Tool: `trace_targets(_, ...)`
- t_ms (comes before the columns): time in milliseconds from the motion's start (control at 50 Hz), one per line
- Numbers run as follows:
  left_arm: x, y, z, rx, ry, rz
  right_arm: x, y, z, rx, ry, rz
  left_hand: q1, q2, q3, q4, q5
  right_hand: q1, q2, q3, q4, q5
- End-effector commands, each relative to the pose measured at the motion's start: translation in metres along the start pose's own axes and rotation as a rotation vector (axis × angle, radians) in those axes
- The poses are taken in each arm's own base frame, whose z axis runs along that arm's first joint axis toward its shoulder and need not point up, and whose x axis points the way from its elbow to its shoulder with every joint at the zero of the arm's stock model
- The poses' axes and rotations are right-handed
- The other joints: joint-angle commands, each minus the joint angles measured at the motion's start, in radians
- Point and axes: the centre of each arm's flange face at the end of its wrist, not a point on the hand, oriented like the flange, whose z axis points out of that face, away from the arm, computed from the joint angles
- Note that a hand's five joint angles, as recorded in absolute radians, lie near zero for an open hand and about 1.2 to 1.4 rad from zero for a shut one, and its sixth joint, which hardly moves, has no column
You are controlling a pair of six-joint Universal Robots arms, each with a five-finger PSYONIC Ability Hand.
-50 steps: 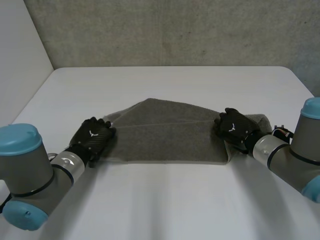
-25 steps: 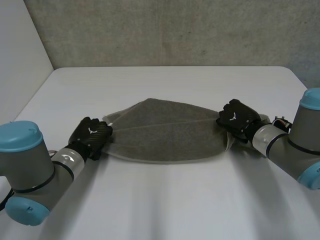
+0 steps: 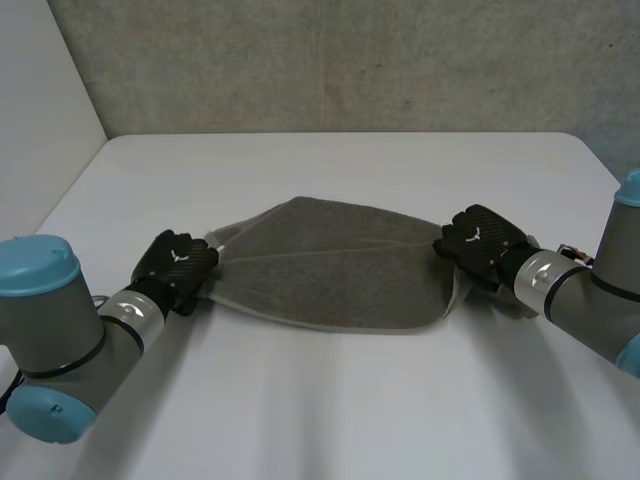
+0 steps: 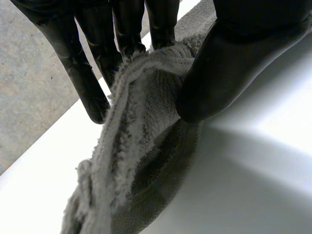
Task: Fold the towel.
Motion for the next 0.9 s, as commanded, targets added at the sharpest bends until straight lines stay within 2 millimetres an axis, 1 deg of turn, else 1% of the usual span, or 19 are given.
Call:
trace_targets(20, -0.001, -0.002, -0.001, 0.005, -0.003, 0.001, 0.002, -0.001, 0.000, 0.004, 0.006, -0.013, 0.094, 0.044, 0.049, 0.044, 0.079, 0.171, 0.161, 0.170, 0.164, 0.173)
trace_targets(40, -0.002, -0.002, -0.001, 0.006, -0.005, 0.001, 0.005, -0.004, 0.000, 0.009, 0.014, -0.017, 0.161, 0.111, 0.116, 0.111, 0.146, 0.355, 0.345, 0.354, 0.348, 0.357)
trace_targets(60, -0.002, -0.002, -0.001, 0.006, -0.005, 0.001, 0.005, -0.004, 0.000, 0.009, 0.014, -0.017, 0.162, 0.111, 0.116, 0.112, 0.146, 0.357, 0.347, 0.356, 0.350, 0.359)
trace_targets(80, -0.003, -0.003, 0.000, 0.010, -0.010, 0.002, 0.007, -0.006, -0.001, 0.014, 0.021, -0.022, 0.234, 0.184, 0.189, 0.184, 0.219, 0.516, 0.506, 0.515, 0.509, 0.518)
trace_targets(160, -0.014, -0.006, 0.001, 0.017, -0.039, -0.001, 0.017, -0.016, -0.007, 0.032, 0.055, -0.027, 0.235, 0.184, 0.189, 0.185, 0.219, 0.517, 0.507, 0.516, 0.511, 0.519)
trace_targets(200, -0.032, -0.019, -0.002, 0.053, -0.085, 0.000, 0.029, -0.032, -0.019, 0.060, 0.094, -0.042, 0.235, 0.184, 0.189, 0.185, 0.219, 0.517, 0.507, 0.516, 0.511, 0.519)
trace_targets(220, -0.032, -0.019, -0.002, 0.053, -0.085, 0.000, 0.029, -0.032, -0.019, 0.060, 0.094, -0.042, 0.235, 0.184, 0.189, 0.185, 0.219, 0.517, 0.507, 0.516, 0.511, 0.519)
trace_targets(260, -0.046, -0.039, -0.009, 0.104, -0.124, 0.004, 0.044, -0.053, -0.037, 0.092, 0.137, -0.027, 0.235, 0.184, 0.189, 0.185, 0.219, 0.517, 0.507, 0.516, 0.511, 0.519)
trace_targets(320, -0.053, -0.052, -0.014, 0.131, -0.140, 0.007, 0.053, -0.065, -0.048, 0.117, 0.160, 0.006, 0.235, 0.184, 0.189, 0.185, 0.219, 0.517, 0.507, 0.516, 0.511, 0.519)
trace_targets(360, -0.062, -0.075, -0.025, 0.173, -0.151, -0.011, 0.073, -0.083, -0.063, 0.160, 0.203, 0.098, 0.235, 0.184, 0.189, 0.185, 0.219, 0.517, 0.507, 0.516, 0.511, 0.519)
trace_targets(380, -0.062, -0.075, -0.025, 0.173, -0.151, -0.011, 0.073, -0.083, -0.063, 0.160, 0.203, 0.099, 0.235, 0.184, 0.189, 0.185, 0.219, 0.517, 0.507, 0.516, 0.511, 0.519)
trace_targets(480, -0.071, -0.099, -0.038, 0.202, -0.146, -0.115, 0.103, -0.088, -0.081, 0.125, 0.211, 0.264, 0.235, 0.184, 0.189, 0.185, 0.219, 0.517, 0.507, 0.516, 0.511, 0.519)
trace_targets(580, -0.076, -0.107, -0.044, 0.187, -0.118, -0.169, 0.102, -0.089, -0.093, 0.021, 0.116, 0.330, 0.235, 0.184, 0.189, 0.185, 0.219, 0.517, 0.507, 0.516, 0.511, 0.519)
trace_targets(680, -0.085, -0.096, -0.038, 0.105, -0.077, -0.206, 0.090, -0.072, -0.081, -0.101, 0.005, 0.319, 0.235, 0.184, 0.189, 0.185, 0.219, 0.517, 0.507, 0.516, 0.511, 0.519)
trace_targets(720, -0.085, -0.082, -0.021, 0.046, -0.039, -0.234, 0.089, -0.065, -0.070, -0.129, -0.017, 0.253, 0.235, 0.184, 0.189, 0.185, 0.219, 0.517, 0.507, 0.516, 0.511, 0.519)
trace_targets(760, -0.084, -0.080, -0.013, 0.035, -0.028, -0.237, 0.093, -0.063, -0.065, -0.132, -0.003, 0.246, 0.235, 0.184, 0.189, 0.185, 0.219, 0.517, 0.507, 0.516, 0.511, 0.519)
trace_targets(840, -0.085, -0.085, 0.005, 0.053, -0.015, -0.227, 0.102, -0.064, -0.050, -0.101, 0.030, 0.229, 0.235, 0.184, 0.189, 0.185, 0.219, 0.517, 0.507, 0.516, 0.511, 0.519)
trace_targets(880, -0.091, -0.101, 0.024, 0.117, -0.021, -0.204, 0.112, -0.083, -0.029, 0.008, 0.098, 0.170, 0.235, 0.184, 0.189, 0.185, 0.219, 0.517, 0.507, 0.516, 0.511, 0.519)
trace_targets(900, -0.091, -0.101, 0.024, 0.118, -0.021, -0.204, 0.112, -0.083, -0.029, 0.009, 0.099, 0.170, 0.235, 0.184, 0.189, 0.185, 0.219, 0.517, 0.507, 0.516, 0.511, 0.519)
